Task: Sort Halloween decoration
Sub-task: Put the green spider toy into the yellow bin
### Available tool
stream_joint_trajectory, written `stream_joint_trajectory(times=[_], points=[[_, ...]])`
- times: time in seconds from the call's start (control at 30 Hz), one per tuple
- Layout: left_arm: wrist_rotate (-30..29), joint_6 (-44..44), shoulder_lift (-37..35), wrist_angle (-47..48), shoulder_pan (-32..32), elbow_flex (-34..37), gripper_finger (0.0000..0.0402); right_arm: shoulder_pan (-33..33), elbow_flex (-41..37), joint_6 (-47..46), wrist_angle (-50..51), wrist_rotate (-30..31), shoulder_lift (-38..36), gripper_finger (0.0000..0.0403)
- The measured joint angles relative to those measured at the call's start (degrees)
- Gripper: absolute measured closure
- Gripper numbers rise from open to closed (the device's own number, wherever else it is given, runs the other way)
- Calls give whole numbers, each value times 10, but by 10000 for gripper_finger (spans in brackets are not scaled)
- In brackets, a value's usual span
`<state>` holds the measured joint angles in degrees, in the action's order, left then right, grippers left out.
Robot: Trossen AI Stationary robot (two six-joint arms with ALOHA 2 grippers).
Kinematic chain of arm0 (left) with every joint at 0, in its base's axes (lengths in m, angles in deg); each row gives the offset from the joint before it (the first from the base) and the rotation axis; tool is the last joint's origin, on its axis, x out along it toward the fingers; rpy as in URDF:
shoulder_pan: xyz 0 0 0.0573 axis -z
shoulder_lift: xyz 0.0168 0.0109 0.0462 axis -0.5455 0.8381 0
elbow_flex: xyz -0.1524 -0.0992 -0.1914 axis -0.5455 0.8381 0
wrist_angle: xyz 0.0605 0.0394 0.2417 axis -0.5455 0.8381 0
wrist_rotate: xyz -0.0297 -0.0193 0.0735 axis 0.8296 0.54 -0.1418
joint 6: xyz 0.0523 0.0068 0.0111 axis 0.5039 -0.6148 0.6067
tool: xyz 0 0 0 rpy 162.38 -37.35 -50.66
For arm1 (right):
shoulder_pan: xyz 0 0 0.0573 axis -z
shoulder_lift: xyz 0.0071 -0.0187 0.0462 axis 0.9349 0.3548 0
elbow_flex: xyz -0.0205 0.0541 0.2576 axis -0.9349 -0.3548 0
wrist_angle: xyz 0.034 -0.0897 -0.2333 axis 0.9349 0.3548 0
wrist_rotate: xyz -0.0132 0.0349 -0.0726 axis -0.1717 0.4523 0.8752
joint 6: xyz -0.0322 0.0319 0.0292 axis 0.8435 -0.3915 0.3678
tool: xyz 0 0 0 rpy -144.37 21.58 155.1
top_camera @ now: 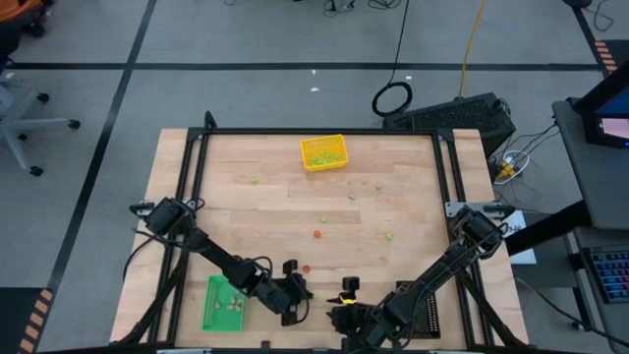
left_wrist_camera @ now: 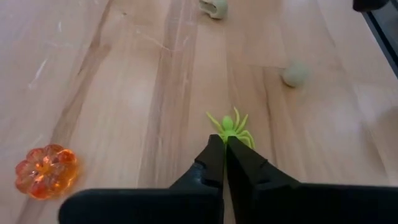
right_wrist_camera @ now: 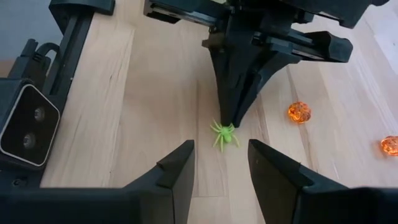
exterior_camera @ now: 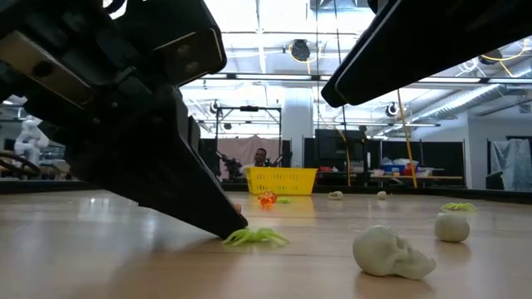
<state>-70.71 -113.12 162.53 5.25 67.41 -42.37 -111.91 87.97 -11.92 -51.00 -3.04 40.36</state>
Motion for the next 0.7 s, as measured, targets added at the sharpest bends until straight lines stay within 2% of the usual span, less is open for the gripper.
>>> stream_joint_trajectory(times=[0.37, 0.53, 0.7], points=[[25, 39, -20, 8, -2, 2, 402, 0, 0, 6, 0, 0, 0, 268], [23, 68, -58, 20, -3, 2, 401, -3, 0, 22, 15, 0, -5, 268], [8, 139, -103, 44, -6, 2, 401, -12, 0, 16, 62, 3, -36, 268]])
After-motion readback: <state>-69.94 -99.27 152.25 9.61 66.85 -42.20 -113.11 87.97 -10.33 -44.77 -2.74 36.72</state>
